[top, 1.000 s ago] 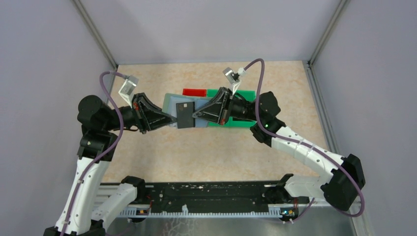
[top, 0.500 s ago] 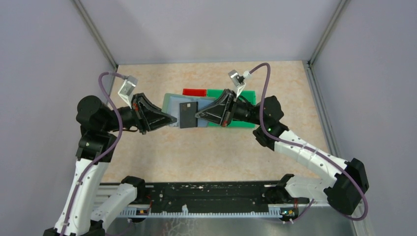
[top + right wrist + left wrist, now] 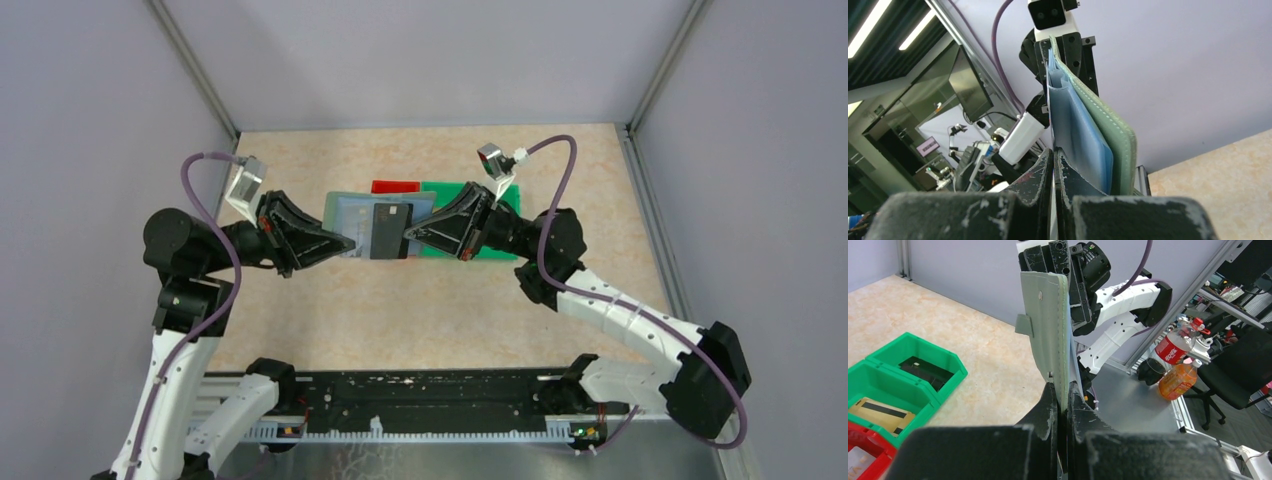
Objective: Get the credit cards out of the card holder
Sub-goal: Remove the credit card from the card holder.
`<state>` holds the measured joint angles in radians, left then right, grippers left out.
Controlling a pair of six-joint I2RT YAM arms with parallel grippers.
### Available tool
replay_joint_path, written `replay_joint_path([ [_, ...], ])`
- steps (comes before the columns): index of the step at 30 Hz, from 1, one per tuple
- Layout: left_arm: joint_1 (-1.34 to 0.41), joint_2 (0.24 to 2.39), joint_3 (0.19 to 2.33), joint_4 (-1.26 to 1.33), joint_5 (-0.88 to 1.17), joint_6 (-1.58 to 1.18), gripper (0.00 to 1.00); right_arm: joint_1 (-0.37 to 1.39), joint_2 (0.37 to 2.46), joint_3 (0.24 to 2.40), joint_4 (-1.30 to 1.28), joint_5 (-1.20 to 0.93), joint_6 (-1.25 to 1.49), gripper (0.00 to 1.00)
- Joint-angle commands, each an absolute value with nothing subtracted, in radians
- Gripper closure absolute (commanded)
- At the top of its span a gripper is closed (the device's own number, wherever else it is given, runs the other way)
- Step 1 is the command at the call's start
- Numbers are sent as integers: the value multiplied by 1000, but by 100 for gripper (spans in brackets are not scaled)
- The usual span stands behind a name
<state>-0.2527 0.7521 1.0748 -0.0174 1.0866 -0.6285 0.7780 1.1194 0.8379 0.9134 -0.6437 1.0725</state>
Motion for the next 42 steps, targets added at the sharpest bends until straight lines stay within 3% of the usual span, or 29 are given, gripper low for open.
replay_joint_path([
  [1, -256, 738, 1069, 66, 1118, -663, 100, 784, 1123, 857, 1025, -631, 1108, 100],
  [14, -256, 738, 1077, 133, 1118, -725, 100, 783, 1053, 845, 829, -598, 993, 100],
  [27, -256, 747, 1099, 147, 1088, -723, 100, 772, 983, 802, 791, -554, 965, 100],
  [42, -256, 756, 1157, -34, 1044, -534, 100, 554, 844, 807, 549, -663, 957, 100],
])
